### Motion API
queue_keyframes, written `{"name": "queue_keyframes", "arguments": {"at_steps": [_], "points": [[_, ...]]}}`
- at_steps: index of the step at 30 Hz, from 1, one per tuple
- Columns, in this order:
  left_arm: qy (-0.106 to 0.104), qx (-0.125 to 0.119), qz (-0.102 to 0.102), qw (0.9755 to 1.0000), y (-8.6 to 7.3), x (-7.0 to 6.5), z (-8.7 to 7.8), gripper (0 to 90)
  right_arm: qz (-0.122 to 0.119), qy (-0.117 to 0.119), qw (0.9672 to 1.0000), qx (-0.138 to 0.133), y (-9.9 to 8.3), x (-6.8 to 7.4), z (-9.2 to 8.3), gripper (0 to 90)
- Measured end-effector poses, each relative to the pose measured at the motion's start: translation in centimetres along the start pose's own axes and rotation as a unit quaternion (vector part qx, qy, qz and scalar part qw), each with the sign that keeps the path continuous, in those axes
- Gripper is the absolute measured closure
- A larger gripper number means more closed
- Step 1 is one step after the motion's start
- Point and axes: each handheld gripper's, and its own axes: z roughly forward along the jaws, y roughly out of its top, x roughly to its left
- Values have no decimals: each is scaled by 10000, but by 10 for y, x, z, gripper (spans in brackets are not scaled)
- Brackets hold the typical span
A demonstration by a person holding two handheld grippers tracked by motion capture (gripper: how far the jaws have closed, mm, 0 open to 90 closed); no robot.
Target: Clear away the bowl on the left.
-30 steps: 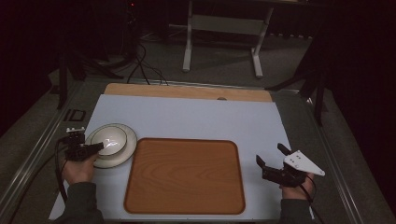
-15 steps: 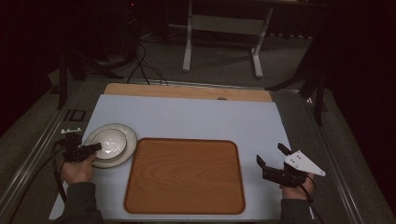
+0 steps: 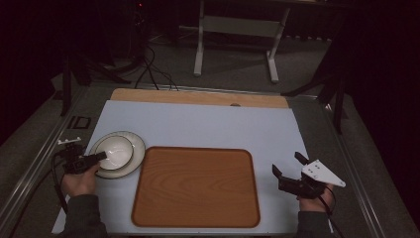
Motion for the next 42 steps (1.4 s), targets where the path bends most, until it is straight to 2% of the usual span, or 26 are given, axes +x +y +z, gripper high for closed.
{"name": "queue_keyframes", "arguments": {"at_steps": [17,26,32,42], "points": [[-273,-381,2,9989,2,-2,-14,826,11,3,10000,-15,0,0,0,111],[-335,-472,70,9983,3,-6,-20,825,17,6,10000,-23,0,-1,0,111],[-459,-553,62,9974,3,-8,-26,825,13,18,10000,-28,0,0,-1,111],[-552,-658,269,9959,6,-22,-34,824,12,27,10000,-37,0,0,-1,111]]}}
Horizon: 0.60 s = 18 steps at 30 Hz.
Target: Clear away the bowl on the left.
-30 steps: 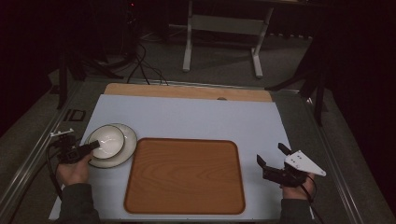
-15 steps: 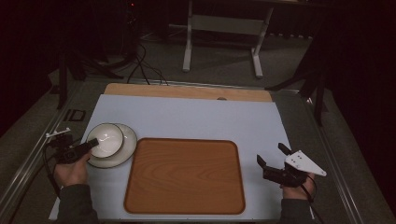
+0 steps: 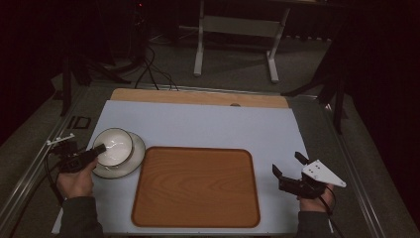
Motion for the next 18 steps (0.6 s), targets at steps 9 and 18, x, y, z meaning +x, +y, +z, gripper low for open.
{"name": "queue_keyframes", "arguments": {"at_steps": [9,18], "points": [[-118,-65,146,9998,3,-12,-6,824,-13,-2,10000,-7,0,-1,0,111],[-198,-57,275,9994,5,-25,-7,824,-22,-5,10000,-21,0,-1,0,111]]}}
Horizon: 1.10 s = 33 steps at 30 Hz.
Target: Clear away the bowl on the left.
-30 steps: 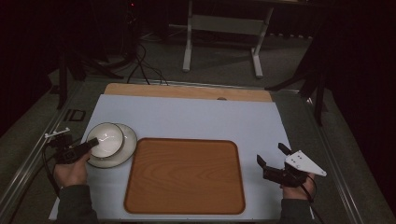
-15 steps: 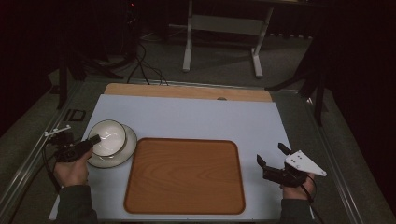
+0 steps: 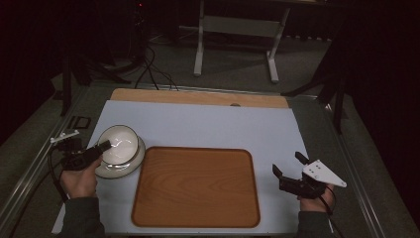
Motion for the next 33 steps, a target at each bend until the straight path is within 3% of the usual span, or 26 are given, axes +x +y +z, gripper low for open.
{"name": "queue_keyframes", "arguments": {"at_steps": [33], "points": [[-211,123,503,9984,-2,-40,9,824,5,-13,10000,-39,0,-1,-1,111]]}}
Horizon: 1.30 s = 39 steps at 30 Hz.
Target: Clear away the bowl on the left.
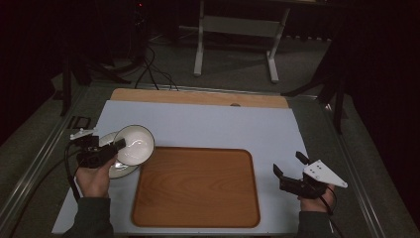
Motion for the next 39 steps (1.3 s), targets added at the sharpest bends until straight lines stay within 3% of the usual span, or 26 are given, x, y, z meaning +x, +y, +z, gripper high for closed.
{"name": "queue_keyframes", "arguments": {"at_steps": [39], "points": [[-161,290,398,9987,-7,-33,20,821,-13,-19,10000,-24,0,-1,-1,111]]}}
